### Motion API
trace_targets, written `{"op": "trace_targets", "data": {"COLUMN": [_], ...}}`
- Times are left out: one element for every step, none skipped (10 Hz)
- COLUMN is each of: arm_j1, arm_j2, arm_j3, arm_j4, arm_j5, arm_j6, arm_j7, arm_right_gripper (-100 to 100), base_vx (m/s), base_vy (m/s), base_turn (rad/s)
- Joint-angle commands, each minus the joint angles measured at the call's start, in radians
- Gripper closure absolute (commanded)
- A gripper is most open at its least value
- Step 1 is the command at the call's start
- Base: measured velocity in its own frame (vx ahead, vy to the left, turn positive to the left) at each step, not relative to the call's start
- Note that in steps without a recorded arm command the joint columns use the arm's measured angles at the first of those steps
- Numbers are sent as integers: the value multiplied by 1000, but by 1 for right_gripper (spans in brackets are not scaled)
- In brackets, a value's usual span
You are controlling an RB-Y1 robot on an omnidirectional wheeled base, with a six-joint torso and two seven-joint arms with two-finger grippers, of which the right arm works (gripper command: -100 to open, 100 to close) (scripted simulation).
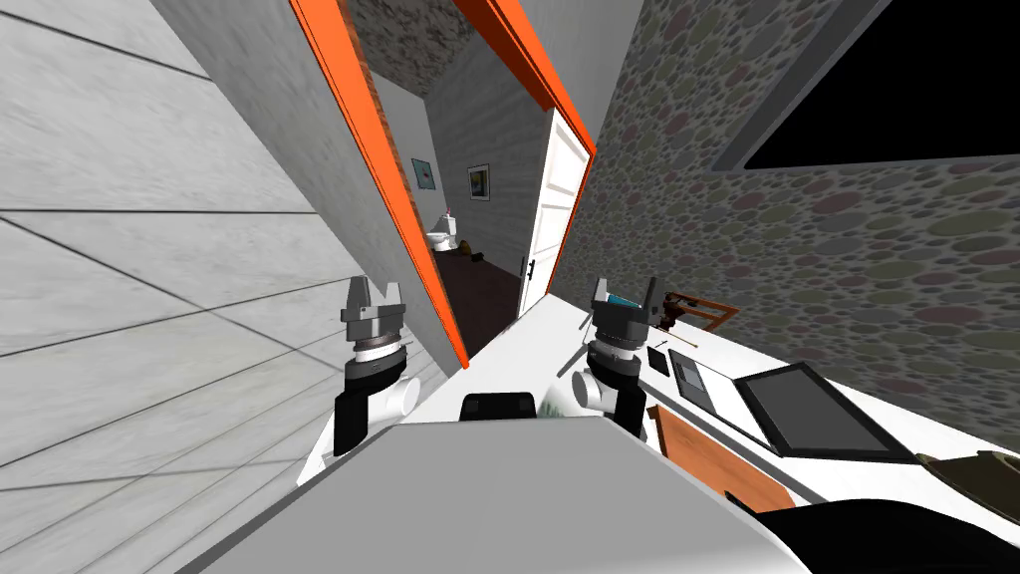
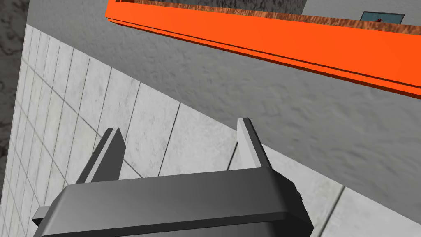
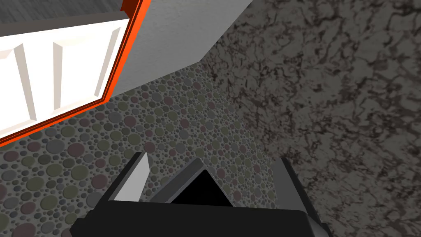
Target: Push the door open
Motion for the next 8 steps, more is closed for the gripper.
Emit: {"op": "trace_targets", "data": {"arm_j1": [-1, -2, -2, -3, -3, -4, -5, -6], "arm_j2": [-16, -22, -28, -36, -42, -52, -58, -65], "arm_j3": [-4, -6, -8, -11, -13, -17, -20, -23], "arm_j4": [29, 41, 52, 70, 87, 112, 129, 148], "arm_j5": [10, 14, 19, 25, 31, 40, 46, 53], "arm_j6": [-10, -14, -18, -24, -30, -39, -45, -51], "arm_j7": [26, 36, 46, 62, 77, 99, 115, 131], "arm_right_gripper": [-100, -100, -100, -100, -100, -100, -100, -100], "base_vx": [125, 208, 241, 204, 210, 262, 224, 181], "base_vy": [-27, 0, 11, -24, -36, -39, -29, -27], "base_turn": [58, 67, 32, 43, 44, 78, 78, 64]}}
